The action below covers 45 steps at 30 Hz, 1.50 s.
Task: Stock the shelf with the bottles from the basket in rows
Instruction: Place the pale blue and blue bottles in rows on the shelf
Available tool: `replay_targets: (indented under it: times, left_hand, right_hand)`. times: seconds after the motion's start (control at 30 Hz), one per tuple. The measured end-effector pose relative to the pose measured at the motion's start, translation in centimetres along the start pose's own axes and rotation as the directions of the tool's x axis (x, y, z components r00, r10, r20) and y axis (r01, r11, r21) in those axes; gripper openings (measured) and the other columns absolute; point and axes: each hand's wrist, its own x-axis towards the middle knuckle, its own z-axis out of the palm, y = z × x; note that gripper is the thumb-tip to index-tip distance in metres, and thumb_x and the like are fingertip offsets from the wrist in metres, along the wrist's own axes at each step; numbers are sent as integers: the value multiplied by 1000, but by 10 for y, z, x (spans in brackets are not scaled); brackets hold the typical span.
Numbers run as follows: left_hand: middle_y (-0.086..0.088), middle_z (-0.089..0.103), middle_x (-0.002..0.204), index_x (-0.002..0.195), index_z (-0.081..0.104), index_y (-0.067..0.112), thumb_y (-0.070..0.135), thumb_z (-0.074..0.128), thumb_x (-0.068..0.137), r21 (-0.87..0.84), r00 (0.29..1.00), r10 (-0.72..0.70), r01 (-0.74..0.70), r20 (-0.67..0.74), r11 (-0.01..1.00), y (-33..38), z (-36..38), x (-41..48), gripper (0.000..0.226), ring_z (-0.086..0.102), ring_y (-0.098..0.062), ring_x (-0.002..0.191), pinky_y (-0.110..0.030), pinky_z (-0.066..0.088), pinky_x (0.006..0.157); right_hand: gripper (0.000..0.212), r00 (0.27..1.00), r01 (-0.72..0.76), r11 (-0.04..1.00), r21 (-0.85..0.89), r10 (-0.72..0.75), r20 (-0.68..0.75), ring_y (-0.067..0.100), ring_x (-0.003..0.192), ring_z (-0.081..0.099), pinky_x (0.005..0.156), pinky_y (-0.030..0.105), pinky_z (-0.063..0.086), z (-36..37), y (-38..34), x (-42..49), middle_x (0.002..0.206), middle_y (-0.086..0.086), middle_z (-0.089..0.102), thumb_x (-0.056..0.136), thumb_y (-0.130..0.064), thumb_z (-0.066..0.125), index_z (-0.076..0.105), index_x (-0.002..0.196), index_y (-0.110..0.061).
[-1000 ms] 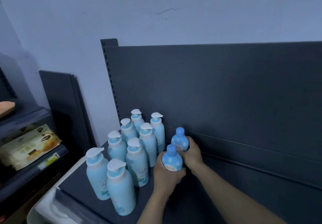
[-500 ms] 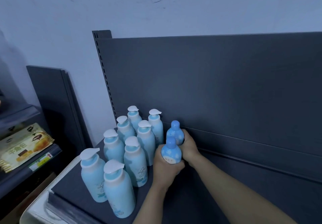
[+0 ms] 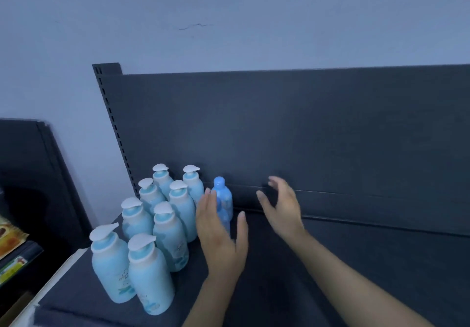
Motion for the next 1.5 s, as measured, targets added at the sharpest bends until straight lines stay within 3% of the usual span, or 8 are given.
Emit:
replay_targets:
  times: [0.1, 0.17, 0.27, 0.5, 0.9, 1.07, 1.27, 1.5]
  left_hand:
    - [-15, 33, 149, 141, 36, 14, 42, 33, 93, 313, 983, 125, -161, 131, 936, 32, -3, 33, 56, 22, -30, 140, -49, 13, 112]
    - [-16, 29, 152, 144, 35, 14, 45, 30, 93, 413, 963, 160, -239, 217, 879, 51, -1, 48, 60, 21, -35, 140, -53, 6, 111]
    - [-14, 24, 154, 146, 29, 14, 48, 30, 93, 394, 936, 235, -326, 262, 859, 80, 7, 46, 63, 18, -34, 142, -54, 3, 111]
    - [-15, 13, 156, 149, 19, 13, 48, 27, 96, 158, 843, 378, -463, 384, 872, 170, 33, -13, 65, 6, -34, 143, -55, -5, 111]
    - [-15, 13, 156, 149, 19, 12, 49, 28, 96, -311, 609, 618, -541, 497, 782, 356, 81, -202, 65, 8, -33, 144, -55, 0, 113]
    - [-16, 19, 155, 148, 22, 12, 48, 31, 95, -401, 488, 633, -502, 601, 767, 404, 91, -303, 65, 24, -34, 140, -51, 21, 111]
    - [-18, 28, 151, 144, 33, 9, 47, 37, 93, -453, 293, 626, -483, 723, 749, 418, 117, -412, 64, 35, -35, 134, -52, 30, 105]
    - [-19, 30, 150, 143, 33, 7, 51, 29, 90, -364, 83, 423, -380, 902, 850, 395, 156, -515, 69, 36, -36, 133, -52, 32, 105]
  right_hand:
    - [55, 915, 304, 784, -541, -398, -62, 27, 140, 25, 114, 41, 8, -45, -30, -11, 148, 9, 36, 94, -44, 35, 36, 141, -16]
    - [57, 899, 275, 703, -656, -430, -85, 29, 142, 15, 114, 47, 2, -73, -43, -18, 153, 11, 26, 94, -46, 29, 30, 144, -19]
    - [59, 908, 133, 680, -721, -375, -186, 30, 143, 14, 114, 48, 0, -115, -45, -35, 154, 11, 23, 95, -45, 29, 24, 146, -17]
    - [58, 904, -138, 605, -784, -247, -350, 28, 144, 12, 114, 50, 2, -215, -20, -107, 155, 9, 21, 96, -45, 28, 23, 147, -18]
    - [58, 787, -521, 468, -714, -61, -614, 27, 142, 18, 115, 49, 6, -396, 66, -280, 153, 8, 27, 94, -45, 30, 29, 145, -18]
    - [59, 765, -595, 443, -670, 58, -641, 26, 142, 19, 115, 46, 4, -453, 128, -361, 153, 9, 27, 93, -45, 31, 29, 145, -17]
    - [60, 728, -682, 375, -628, 269, -631, 30, 139, 26, 113, 51, 11, -482, 211, -447, 150, 12, 32, 92, -46, 30, 30, 144, -16]
    - [67, 642, -757, 320, -571, 530, -554, 32, 140, 25, 113, 50, 11, -476, 296, -513, 151, 12, 30, 89, -50, 26, 26, 146, -15]
